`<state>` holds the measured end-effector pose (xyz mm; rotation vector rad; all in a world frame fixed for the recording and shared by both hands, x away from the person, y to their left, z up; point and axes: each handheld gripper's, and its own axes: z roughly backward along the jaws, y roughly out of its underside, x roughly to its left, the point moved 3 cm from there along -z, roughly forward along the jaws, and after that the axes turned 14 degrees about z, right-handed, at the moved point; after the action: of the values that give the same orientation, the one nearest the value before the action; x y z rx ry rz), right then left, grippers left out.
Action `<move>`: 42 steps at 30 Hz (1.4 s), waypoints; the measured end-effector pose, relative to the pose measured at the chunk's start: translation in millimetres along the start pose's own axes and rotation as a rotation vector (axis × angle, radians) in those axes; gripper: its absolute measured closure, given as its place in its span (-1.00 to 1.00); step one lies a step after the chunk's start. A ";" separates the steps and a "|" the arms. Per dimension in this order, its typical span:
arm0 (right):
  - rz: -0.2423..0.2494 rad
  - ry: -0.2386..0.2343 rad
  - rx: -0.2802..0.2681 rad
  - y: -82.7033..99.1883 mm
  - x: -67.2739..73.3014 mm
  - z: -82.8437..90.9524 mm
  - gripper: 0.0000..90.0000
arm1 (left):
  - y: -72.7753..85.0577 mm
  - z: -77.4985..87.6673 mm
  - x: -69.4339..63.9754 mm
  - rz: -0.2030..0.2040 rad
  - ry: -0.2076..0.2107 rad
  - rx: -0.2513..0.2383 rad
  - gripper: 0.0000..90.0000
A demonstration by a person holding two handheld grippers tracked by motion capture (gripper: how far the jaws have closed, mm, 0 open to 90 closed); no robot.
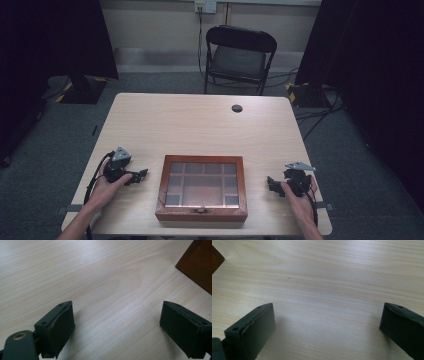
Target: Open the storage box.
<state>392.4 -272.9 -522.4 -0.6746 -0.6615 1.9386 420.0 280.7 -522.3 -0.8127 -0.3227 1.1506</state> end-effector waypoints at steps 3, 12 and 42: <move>0.000 0.000 0.000 0.0 0.1 0.1 -1.00 | 0.0 0.0 0.0 0.000 0.000 0.000 -0.75; -0.002 -0.013 -0.002 -4.6 1.0 5.5 -0.58 | 0.0 -0.1 0.0 0.000 0.001 0.000 -0.75; 0.101 -0.388 -0.236 -56.4 37.3 55.5 0.31 | 0.0 -0.1 0.0 0.000 0.001 0.000 -0.75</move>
<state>372.9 -225.8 -451.4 -0.4821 -1.1283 2.1275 420.1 280.7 -522.3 -0.8133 -0.3217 1.1501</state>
